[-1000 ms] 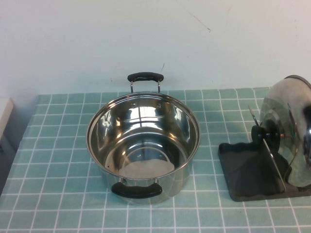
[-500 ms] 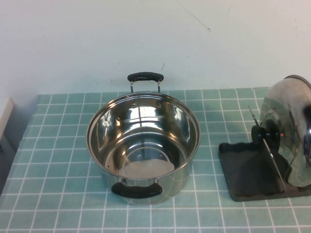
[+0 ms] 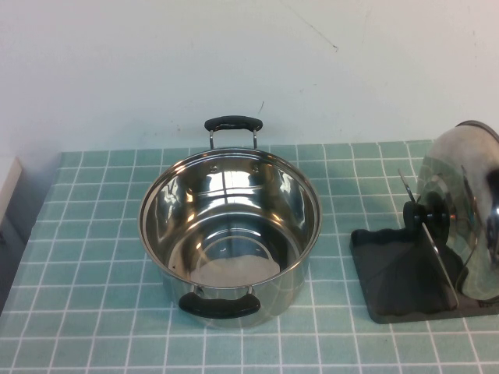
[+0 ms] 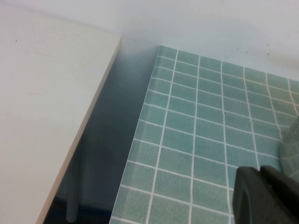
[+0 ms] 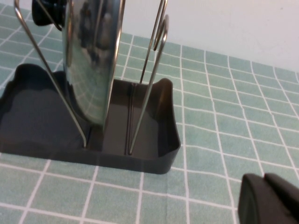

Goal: Put pot lid on rack

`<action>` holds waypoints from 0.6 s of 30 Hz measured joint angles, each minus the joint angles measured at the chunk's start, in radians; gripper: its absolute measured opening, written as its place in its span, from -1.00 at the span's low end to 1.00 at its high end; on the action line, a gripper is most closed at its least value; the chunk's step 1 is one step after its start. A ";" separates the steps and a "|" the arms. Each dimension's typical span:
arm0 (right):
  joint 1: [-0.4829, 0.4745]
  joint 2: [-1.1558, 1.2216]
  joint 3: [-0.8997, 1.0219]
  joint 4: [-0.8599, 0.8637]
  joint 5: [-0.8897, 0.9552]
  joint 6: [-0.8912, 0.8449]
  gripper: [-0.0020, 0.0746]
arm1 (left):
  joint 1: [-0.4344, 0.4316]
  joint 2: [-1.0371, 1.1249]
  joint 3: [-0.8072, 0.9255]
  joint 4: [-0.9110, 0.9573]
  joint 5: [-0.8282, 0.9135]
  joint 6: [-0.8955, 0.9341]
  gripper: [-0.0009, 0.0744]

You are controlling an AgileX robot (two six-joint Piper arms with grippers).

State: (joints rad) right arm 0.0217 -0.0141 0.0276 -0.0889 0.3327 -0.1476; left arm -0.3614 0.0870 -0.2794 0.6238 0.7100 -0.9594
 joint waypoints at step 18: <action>0.000 0.000 -0.002 -0.006 0.006 0.000 -0.95 | 0.057 -0.058 0.062 -0.202 -0.047 0.156 -0.98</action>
State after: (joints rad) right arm 0.0217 -0.0141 0.0259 -0.0948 0.3391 -0.1476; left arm -0.3041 0.0286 -0.2177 0.4213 0.6626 -0.8029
